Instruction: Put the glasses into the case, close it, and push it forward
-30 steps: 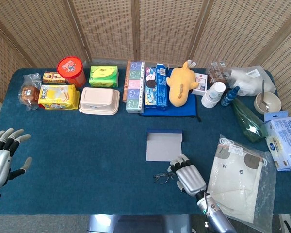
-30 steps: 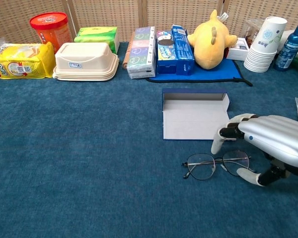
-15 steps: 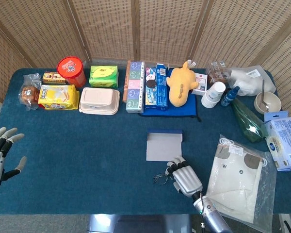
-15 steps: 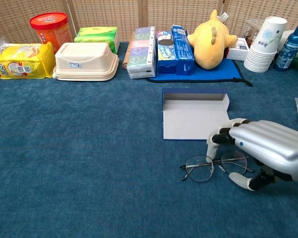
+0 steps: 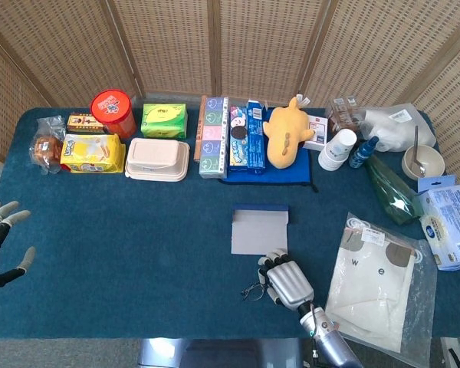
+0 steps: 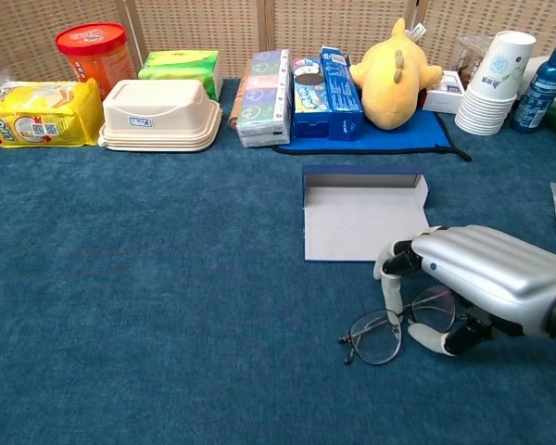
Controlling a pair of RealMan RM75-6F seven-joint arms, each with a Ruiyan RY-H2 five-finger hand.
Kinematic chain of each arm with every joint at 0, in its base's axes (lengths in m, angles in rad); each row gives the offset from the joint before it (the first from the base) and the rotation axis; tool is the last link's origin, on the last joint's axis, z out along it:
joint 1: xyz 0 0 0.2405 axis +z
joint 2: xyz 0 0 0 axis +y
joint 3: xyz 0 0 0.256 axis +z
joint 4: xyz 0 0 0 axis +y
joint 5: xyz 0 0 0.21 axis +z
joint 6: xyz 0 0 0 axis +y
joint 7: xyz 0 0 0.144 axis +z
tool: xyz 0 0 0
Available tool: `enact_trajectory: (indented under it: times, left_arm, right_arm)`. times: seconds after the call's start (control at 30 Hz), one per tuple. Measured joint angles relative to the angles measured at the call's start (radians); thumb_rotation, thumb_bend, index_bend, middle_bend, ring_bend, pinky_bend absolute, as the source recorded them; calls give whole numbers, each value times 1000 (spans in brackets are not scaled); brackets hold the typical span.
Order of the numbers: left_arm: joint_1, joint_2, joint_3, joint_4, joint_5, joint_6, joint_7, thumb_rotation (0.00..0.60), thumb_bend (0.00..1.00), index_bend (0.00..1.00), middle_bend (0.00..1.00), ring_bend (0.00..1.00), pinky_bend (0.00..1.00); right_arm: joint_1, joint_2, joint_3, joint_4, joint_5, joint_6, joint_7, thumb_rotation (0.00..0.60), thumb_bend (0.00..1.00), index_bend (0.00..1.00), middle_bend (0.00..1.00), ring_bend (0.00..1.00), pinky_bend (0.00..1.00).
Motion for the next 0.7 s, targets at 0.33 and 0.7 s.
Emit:
enact_trajectory:
  times: [0.33,0.7]
  left_arm:
    - [8,5,-3,9,9,19,-14,600,336,221,137,41,0]
    - [3,7,-5,3,25,21,-11,600,335,222,136,39,0]
  right_arm:
    - [1,-10,8,5,-7,14,43,600,344,613,353,280,218]
    - [26,0,71,-42,14,28,45,600,327,604,352,279,221]
